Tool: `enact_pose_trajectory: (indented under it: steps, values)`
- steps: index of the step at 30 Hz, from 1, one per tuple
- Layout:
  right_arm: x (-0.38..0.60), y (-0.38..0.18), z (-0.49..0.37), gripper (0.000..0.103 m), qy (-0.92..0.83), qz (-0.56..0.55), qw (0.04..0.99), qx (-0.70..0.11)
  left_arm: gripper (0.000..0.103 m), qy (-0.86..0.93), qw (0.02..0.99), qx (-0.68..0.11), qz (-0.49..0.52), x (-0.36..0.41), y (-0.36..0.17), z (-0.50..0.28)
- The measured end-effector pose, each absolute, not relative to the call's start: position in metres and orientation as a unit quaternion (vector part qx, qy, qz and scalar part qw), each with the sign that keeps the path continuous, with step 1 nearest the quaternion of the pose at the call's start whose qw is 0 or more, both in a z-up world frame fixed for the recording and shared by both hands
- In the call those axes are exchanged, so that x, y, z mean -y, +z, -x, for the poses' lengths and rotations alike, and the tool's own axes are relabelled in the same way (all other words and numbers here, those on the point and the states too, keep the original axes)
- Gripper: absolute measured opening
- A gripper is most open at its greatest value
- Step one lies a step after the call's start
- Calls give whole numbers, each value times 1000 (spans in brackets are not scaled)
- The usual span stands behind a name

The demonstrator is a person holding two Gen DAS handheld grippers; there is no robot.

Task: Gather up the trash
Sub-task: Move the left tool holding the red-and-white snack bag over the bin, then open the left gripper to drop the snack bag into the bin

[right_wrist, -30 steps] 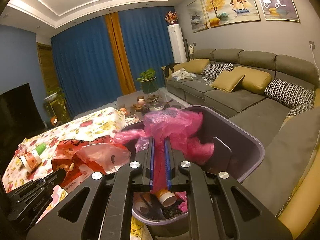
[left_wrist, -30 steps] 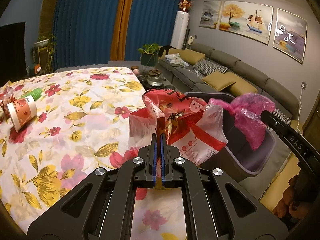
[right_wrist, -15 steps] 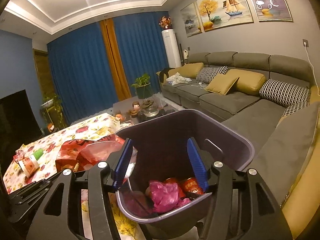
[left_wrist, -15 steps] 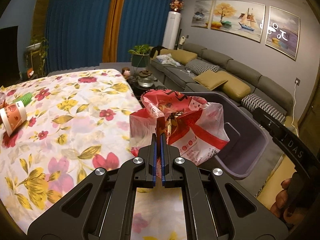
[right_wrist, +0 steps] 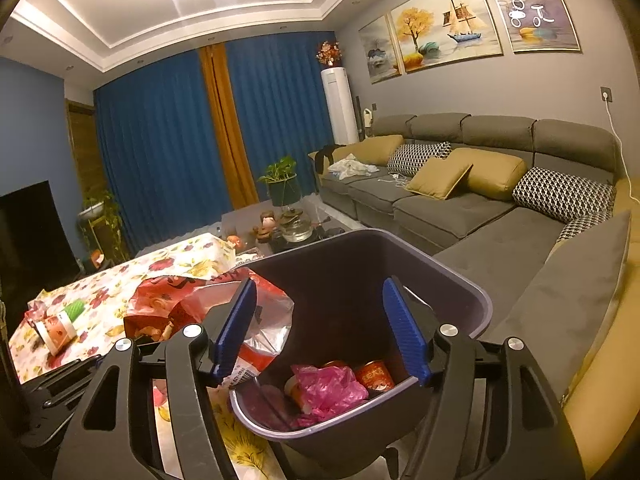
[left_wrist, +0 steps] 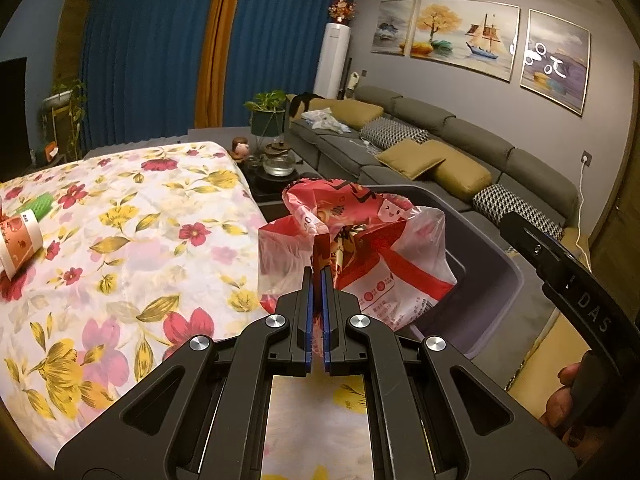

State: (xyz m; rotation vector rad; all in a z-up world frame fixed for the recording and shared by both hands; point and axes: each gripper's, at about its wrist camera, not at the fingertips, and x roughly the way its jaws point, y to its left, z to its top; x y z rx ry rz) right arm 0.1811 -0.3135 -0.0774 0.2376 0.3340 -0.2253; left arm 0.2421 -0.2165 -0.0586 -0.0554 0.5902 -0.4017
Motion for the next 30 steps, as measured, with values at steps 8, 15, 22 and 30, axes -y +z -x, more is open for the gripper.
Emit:
enact_pose_trajectory:
  steps: [8,15,22,30]
  values:
    - [309,-75,-178,68,-114,-111,975,-156,4,-211,934,-285,33,220,-56,-241]
    - [310,-77,-175,68,-118,-113,974,-154,22,-222,931,-288,36,223,-57,-243]
    - [310,-78,-175,68,-118,-112,975,-154,61,-234,931,-275,48,218,-53,-238]
    - [305,-79,-173,68,-115,-107,976,-154,70,-220,939,-261,52,198,-46,-232]
